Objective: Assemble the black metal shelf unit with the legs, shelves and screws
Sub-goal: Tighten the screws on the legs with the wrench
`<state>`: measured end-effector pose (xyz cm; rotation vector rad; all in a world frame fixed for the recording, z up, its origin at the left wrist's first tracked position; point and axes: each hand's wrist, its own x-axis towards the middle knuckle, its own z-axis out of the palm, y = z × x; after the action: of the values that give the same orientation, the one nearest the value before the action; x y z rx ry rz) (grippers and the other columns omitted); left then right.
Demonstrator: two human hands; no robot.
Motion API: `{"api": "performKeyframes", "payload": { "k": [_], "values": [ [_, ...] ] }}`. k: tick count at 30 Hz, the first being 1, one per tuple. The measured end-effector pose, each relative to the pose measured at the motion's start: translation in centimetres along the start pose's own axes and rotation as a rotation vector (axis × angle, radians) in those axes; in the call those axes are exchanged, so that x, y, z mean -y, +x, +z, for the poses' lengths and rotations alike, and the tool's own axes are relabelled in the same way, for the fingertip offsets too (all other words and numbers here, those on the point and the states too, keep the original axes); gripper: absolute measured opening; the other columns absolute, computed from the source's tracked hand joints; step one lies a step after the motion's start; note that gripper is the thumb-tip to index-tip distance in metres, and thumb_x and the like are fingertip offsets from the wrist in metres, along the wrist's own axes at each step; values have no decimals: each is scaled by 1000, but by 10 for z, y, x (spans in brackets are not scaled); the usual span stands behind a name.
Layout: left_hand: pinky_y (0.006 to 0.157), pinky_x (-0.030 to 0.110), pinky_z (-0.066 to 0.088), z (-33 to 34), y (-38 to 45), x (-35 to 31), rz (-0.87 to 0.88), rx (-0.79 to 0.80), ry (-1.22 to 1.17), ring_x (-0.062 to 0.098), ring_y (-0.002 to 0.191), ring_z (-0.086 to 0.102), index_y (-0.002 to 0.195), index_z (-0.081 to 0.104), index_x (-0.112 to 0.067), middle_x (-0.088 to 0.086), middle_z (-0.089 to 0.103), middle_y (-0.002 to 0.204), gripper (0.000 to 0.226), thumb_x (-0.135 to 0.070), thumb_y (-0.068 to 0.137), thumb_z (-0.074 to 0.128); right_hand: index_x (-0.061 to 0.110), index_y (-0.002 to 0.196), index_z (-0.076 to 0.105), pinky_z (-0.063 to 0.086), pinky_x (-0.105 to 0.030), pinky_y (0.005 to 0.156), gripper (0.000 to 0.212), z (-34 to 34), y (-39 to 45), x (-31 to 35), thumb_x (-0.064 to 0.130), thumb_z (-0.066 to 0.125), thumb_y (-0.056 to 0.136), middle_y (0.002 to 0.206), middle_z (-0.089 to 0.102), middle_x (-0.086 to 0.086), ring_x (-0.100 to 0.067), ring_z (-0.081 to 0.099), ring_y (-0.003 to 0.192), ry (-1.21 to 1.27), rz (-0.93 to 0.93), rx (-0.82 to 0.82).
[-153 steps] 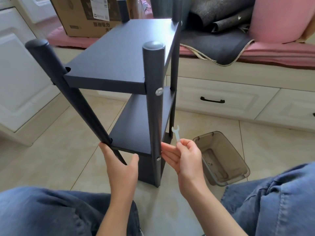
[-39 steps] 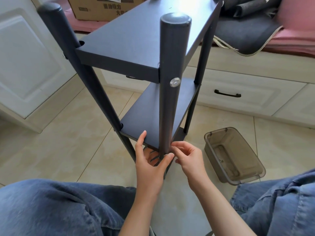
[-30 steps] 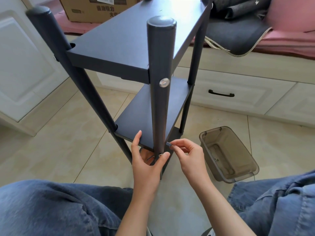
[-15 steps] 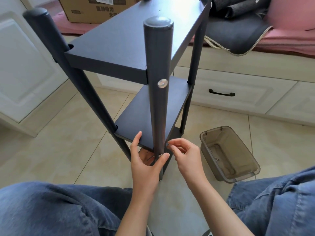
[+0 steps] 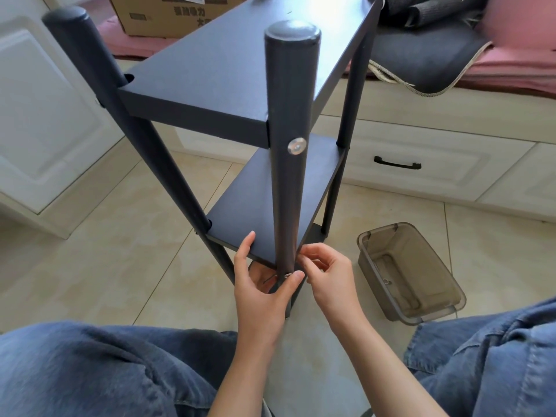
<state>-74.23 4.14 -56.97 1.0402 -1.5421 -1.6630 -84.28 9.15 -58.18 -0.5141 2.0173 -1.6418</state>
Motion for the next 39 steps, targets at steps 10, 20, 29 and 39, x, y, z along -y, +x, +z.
{"api": "performKeyframes", "payload": {
  "k": [10, 20, 29, 39],
  "values": [
    [82, 20, 57, -3, 0, -3, -10, 1, -10, 10, 99, 72, 136, 43, -47, 2, 71, 114, 88, 1, 75, 84, 16, 80, 71, 57, -29, 74, 21, 9, 2, -9, -1, 63, 90, 79, 72, 1, -15, 70, 81, 36, 15, 37],
    [80, 22, 58, -3, 0, -3, -8, -15, -5, 14, 98, 73, 138, 43, -46, 1, 70, 111, 89, 0, 74, 85, 4, 78, 71, 57, -42, 75, 16, 13, 4, -11, -4, 62, 89, 78, 72, -12, -32, 69, 82, 137, 62, 53],
    [81, 22, 58, -2, 0, -2, -11, -16, -17, 12, 98, 73, 139, 42, -46, 0, 70, 111, 90, 0, 75, 84, 6, 83, 74, 60, -47, 79, 15, 14, 2, -9, -2, 63, 90, 82, 74, -12, -30, 72, 84, 187, 108, 61],
    [100, 36, 55, 3, 0, 3, 25, -25, 4, 14, 112, 67, 130, 38, -64, 2, 58, 138, 90, -11, 77, 85, 23, 81, 76, 46, -10, 60, 22, -12, -3, -4, 3, 70, 88, 77, 75, 10, 4, 66, 71, 119, 42, 8]
  ]
}}
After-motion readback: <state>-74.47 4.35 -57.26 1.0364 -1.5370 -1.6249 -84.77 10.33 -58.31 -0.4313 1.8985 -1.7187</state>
